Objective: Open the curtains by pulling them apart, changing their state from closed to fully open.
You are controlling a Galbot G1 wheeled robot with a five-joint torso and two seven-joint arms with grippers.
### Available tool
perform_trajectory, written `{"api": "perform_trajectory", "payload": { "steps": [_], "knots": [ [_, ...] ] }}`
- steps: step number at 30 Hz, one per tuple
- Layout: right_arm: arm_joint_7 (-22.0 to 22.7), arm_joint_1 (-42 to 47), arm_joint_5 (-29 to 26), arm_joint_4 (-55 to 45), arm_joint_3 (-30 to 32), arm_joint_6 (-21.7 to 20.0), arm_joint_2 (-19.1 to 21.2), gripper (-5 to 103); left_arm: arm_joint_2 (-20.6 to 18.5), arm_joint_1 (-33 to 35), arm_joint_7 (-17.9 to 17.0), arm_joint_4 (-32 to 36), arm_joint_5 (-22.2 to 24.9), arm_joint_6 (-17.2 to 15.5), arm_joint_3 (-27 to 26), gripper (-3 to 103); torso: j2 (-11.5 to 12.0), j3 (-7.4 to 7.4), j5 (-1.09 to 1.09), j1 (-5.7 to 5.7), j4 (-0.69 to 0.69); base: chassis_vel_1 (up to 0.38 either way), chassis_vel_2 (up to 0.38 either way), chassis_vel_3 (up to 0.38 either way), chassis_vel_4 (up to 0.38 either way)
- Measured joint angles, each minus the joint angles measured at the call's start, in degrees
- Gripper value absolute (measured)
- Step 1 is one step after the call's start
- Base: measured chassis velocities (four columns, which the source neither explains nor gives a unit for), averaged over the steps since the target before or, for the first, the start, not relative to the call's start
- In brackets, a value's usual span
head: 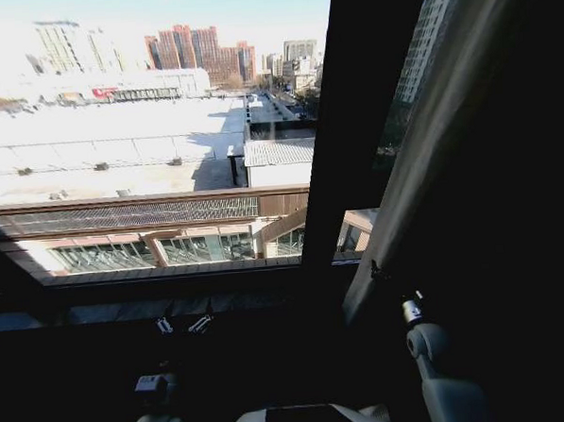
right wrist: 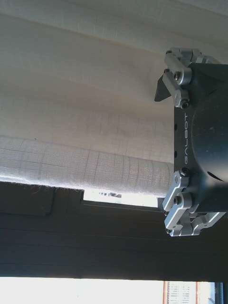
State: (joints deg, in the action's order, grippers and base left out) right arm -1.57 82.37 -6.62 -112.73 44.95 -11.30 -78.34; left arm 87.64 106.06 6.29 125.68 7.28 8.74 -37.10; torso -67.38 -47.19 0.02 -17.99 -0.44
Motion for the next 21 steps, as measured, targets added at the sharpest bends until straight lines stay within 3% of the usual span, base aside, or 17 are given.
{"api": "perform_trajectory", "payload": {
  "steps": [6, 10, 13, 14, 16, 21],
  "knots": [
    [0.2, -4.3, -0.1, 2.1, -1.2, -0.4, -0.2, 100, 0.0, 0.1, 0.0, 0.0, -0.2, 0.0, 0.0, 100, 0.0, 0.0, -0.01, 0.0, 0.02, 0.0, 0.0, 0.0, 0.0],
    [1.5, -8.5, -0.1, 4.0, -2.3, -0.9, -0.5, 80, 0.0, 0.5, 0.0, 0.2, -0.3, 0.1, -0.1, 100, 0.0, 0.0, -0.02, 0.0, 0.01, 0.0, 0.0, 0.0, 0.0],
    [1.6, -9.3, -0.1, 4.0, -2.6, -1.3, -0.4, 74, 0.0, 0.6, 0.0, 0.3, -0.2, 0.1, -0.2, 100, 0.0, 0.0, 0.0, -0.01, 0.0, 0.0, 0.0, 0.0, 0.0],
    [1.6, -9.8, -0.1, 4.0, -2.7, -1.6, -0.3, 64, 0.0, 0.6, 0.0, 0.3, -0.2, 0.1, -0.3, 100, 0.0, 0.0, 0.0, 0.0, 0.0, 0.0, 0.0, 0.0, 0.0],
    [1.6, -10.0, -0.1, 4.0, -2.7, -1.7, -0.2, 64, 0.0, 0.6, 0.0, 0.3, -0.2, 0.1, -0.3, 100, 0.0, 0.0, 0.0, 0.0, 0.0, 0.0, 0.0, 0.0, 0.0],
    [1.6, -10.3, -0.1, 4.0, -2.7, -1.9, 0.0, 42, 0.3, 0.6, 0.0, 0.0, -0.2, 0.2, -0.1, 100, 0.0, 0.0, -0.01, 0.0, 0.0, 0.0, 0.0, 0.0, 0.0]
  ]
}}
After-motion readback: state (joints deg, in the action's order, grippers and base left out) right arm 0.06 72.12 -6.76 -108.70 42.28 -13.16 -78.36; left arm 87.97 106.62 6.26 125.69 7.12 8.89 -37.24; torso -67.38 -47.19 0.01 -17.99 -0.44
